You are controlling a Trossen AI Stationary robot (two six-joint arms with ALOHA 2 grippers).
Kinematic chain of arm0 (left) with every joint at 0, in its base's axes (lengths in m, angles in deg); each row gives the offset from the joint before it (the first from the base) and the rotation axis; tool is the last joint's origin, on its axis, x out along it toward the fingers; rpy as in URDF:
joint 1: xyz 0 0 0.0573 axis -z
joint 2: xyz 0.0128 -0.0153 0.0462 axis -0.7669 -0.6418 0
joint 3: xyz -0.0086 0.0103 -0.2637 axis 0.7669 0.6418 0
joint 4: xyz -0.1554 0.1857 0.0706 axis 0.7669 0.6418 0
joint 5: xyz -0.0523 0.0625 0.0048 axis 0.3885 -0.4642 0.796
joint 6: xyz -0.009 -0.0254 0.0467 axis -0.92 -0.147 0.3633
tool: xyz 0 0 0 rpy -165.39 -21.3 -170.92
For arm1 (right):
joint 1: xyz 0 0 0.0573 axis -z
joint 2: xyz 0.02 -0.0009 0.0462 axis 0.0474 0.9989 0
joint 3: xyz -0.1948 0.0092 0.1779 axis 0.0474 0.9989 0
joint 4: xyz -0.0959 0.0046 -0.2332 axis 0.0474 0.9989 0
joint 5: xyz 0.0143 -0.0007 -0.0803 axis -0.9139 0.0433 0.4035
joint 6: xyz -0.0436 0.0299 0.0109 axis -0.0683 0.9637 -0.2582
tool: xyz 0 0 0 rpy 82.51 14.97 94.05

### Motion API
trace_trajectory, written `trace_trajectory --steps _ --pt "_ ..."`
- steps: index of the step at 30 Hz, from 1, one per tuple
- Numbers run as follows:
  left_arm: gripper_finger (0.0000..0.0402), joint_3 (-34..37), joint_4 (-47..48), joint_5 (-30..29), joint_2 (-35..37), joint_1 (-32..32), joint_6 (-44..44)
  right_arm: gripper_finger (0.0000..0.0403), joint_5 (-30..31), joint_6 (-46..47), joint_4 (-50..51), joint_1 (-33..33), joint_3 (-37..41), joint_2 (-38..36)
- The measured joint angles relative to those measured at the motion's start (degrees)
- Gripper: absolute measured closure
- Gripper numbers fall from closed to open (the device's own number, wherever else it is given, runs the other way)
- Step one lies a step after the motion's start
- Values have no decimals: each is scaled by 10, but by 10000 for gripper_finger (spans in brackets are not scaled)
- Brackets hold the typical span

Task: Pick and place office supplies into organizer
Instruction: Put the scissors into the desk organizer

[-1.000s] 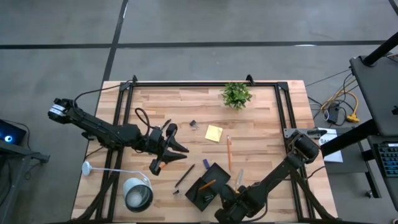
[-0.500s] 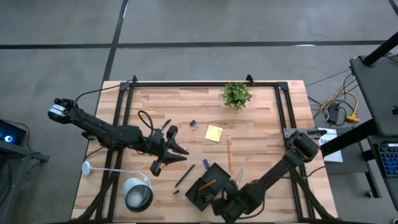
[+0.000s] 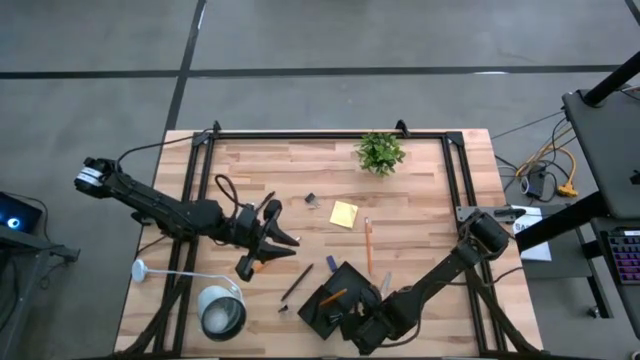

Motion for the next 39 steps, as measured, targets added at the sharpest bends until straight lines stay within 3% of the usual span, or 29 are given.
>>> trace_trajectory --steps 32,39 --pt "328 1 -1 0 2 0 0 243 -33 -9 -42 31 23 1" --pt "328 1 1 2 2 0 0 243 -69 -16 -59 27 21 21"
